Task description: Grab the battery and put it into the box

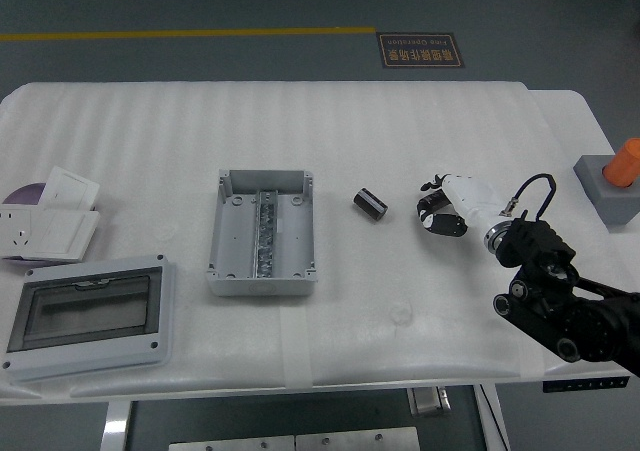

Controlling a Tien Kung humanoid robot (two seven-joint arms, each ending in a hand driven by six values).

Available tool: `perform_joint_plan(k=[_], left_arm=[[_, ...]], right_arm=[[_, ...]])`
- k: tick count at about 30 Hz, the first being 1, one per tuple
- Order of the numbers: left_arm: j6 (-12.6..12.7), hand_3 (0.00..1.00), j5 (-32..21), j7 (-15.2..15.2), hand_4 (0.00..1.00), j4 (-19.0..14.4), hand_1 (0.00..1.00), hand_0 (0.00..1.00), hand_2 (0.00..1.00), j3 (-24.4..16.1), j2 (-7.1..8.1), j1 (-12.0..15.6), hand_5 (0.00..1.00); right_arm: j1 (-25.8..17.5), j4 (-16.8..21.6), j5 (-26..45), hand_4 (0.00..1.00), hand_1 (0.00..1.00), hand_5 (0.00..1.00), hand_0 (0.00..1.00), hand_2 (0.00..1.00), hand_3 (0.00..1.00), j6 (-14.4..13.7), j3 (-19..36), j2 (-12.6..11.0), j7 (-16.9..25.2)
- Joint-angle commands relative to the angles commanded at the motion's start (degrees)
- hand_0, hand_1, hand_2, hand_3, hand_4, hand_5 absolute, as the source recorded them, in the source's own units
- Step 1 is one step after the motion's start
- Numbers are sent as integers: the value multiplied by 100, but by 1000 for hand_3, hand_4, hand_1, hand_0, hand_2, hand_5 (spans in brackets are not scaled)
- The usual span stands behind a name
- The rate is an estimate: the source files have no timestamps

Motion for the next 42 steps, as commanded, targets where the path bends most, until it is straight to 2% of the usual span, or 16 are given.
perform_joint_plan(k=[6, 11, 15, 20, 21, 22, 27, 28, 33, 34, 39, 40, 42], left_arm=[[1, 621, 12, 5, 553, 0, 673, 657, 605, -8, -6, 3, 675], [-1, 621, 61, 23, 554, 0, 672, 657, 606, -49, -7, 4, 672], [-7, 621, 40, 35, 554, 0, 672, 657, 606, -26, -1, 16, 672], [-16, 620, 59, 70, 555, 0, 672, 657, 608, -41, 17, 37, 673], [-17, 620, 68, 76, 555, 0, 672, 657, 608, -49, 19, 38, 673], [-18, 620, 71, 80, 556, 0, 672, 657, 608, -51, 21, 38, 673], [-17, 620, 157, 102, 556, 0, 672, 657, 608, -105, 15, 25, 673], [-17, 620, 173, 106, 557, 0, 673, 657, 609, -114, 14, 21, 670], [-25, 620, 280, 139, 557, -1, 673, 657, 609, -187, 13, 12, 670], [-26, 619, 299, 144, 559, -1, 672, 657, 609, -205, 12, 12, 667], [-35, 619, 339, 158, 559, 0, 672, 657, 609, -239, 7, 10, 667], [-37, 618, 350, 160, 561, 0, 672, 657, 607, -250, 7, 8, 665], [-38, 618, 369, 160, 561, 0, 672, 657, 607, -266, 8, 4, 665]], right_arm=[[-35, 572, 277, 202, 670, 180, 428, 744, 725, -188, 50, -9, 74], [-31, 1200, 707, 204, 670, 178, 427, 743, 724, -396, -7, 48, 188], [68, 1754, 1100, 204, 670, 178, 427, 743, 724, -592, -197, 115, 326], [293, 2264, 1390, 211, 669, 177, 443, 740, 722, -692, -559, 247, 444], [339, 2284, 1427, 211, 669, 177, 443, 740, 722, -672, -637, 292, 461], [381, 2281, 1464, 252, 674, 192, 535, 744, 726, -644, -717, 345, 474], [549, 2172, 1942, 252, 674, 192, 535, 744, 726, -430, -1070, 547, 560], [574, 2147, 2051, 426, 747, 285, 760, 797, 757, -393, -1123, 570, 564], [661, 2050, 2290, 426, 747, 285, 760, 797, 757, -280, -1323, 649, 527], [663, 2033, 2321, 500, 828, 321, 883, 836, 805, -270, -1339, 667, 513], [661, 1957, 2491, 500, 828, 321, 883, 836, 805, -247, -1370, 726, 456], [663, 1947, 2515, 515, 850, 334, 924, 851, 836, -242, -1380, 727, 443], [666, 1933, 2538, 515, 850, 334, 924, 851, 836, -230, -1394, 729, 418]])
